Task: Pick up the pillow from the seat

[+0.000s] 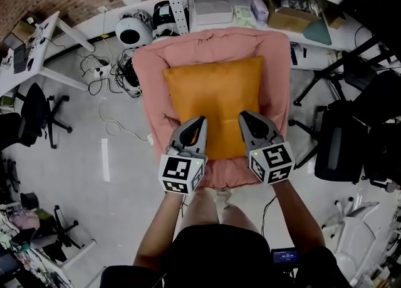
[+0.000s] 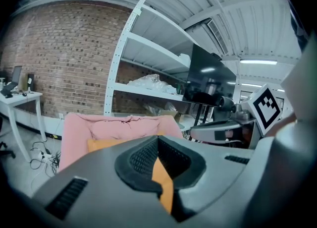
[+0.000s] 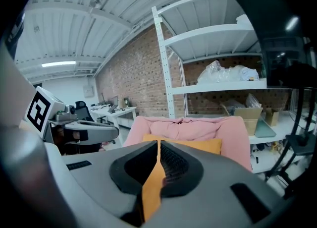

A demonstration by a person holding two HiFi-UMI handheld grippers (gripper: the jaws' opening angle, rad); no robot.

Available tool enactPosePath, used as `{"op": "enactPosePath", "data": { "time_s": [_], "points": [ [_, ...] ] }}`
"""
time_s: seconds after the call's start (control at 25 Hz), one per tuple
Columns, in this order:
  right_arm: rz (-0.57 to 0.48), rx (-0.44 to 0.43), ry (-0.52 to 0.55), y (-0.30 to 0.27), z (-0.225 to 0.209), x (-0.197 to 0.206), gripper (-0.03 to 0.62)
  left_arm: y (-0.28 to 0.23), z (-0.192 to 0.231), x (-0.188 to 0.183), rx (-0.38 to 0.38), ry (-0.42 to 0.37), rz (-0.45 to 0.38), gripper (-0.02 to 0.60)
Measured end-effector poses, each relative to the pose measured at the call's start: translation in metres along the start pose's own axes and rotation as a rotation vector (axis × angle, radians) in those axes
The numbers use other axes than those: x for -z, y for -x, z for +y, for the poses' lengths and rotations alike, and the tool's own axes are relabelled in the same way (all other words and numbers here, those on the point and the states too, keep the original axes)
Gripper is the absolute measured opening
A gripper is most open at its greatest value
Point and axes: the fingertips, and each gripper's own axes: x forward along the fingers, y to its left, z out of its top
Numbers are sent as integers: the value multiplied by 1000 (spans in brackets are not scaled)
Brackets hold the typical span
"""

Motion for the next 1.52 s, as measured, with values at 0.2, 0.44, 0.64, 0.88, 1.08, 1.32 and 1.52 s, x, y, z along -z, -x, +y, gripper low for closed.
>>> {"op": "enactPosePath", "data": {
  "time_s": [0.2,0.44,0.64,0.88,1.08,1.32,1.52],
  "points": [
    [60,7,-38,-17,-13,26,20,-14,13,30,8,40,65,3],
    [116,13,-64,-36,-27,50,31,-32,32,54,5,57,128,20],
    [131,-4,-60,-50,-34,54,103,-46,43,61,30,64,164,86],
    [170,34,-42,-72,-54,60,204,-65,62,71,37,76,217,157],
    [225,95,-52,-93,-75,73,266,-78,90,80,-32,119,224,292],
    [271,154,-89,-109,-95,86,336,-88,112,97,-72,191,263,387],
    [316,162,-99,-122,-97,97,462,-95,125,116,-90,252,317,467]
  ]
}}
